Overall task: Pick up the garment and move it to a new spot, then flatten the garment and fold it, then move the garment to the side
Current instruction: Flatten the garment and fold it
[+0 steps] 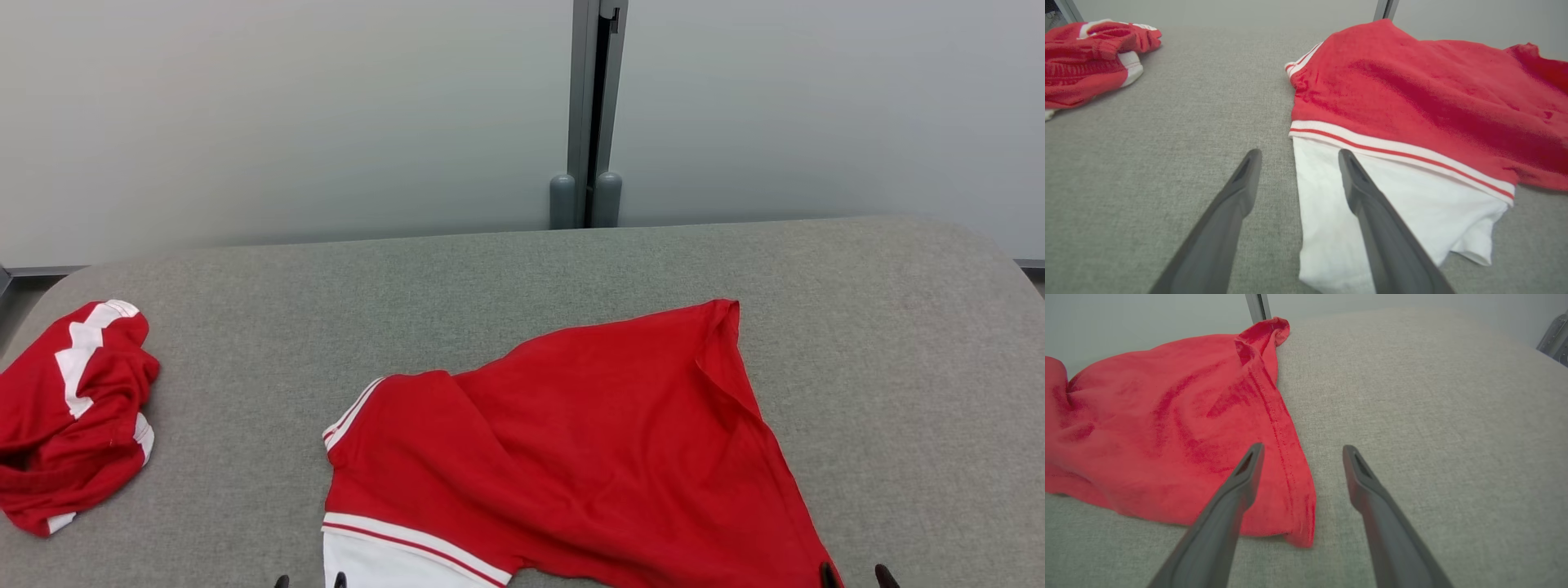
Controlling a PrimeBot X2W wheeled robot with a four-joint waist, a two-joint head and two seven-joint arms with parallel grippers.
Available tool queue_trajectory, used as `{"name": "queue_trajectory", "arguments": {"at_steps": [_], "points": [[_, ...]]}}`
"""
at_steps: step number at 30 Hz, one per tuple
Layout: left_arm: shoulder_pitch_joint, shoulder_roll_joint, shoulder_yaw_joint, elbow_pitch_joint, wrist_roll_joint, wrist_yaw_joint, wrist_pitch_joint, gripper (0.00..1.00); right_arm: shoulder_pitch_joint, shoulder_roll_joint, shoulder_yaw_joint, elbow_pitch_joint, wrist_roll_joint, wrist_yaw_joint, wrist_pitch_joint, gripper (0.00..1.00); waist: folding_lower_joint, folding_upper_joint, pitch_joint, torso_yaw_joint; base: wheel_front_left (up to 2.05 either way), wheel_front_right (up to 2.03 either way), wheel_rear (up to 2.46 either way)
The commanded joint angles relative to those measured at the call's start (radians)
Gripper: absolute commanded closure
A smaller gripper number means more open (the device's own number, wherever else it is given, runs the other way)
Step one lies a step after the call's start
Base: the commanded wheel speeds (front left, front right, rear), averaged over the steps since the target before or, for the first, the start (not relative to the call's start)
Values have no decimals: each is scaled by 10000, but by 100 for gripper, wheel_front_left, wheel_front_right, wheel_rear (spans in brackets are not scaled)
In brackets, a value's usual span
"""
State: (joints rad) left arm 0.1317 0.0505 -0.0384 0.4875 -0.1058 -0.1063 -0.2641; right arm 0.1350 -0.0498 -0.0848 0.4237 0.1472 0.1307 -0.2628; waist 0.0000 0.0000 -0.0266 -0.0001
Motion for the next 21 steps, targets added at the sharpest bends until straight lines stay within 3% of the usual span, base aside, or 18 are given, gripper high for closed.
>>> {"name": "queue_trajectory", "arguments": {"at_steps": [1,8,21], "points": [[65,0,-55,289,-102,-40,-4,0,-166,-12,-14,383,75,1,-27,0,0,0,17,-16,0,0,0],[75,-1,-291,1084,-367,-80,-4,0,-363,-12,198,1526,535,1,-27,0,0,0,49,-33,0,0,0],[-261,-9,-923,2013,-1319,-216,18,0,-726,-10,842,2571,1352,1,-12,0,0,0,83,-53,0,0,0]]}}
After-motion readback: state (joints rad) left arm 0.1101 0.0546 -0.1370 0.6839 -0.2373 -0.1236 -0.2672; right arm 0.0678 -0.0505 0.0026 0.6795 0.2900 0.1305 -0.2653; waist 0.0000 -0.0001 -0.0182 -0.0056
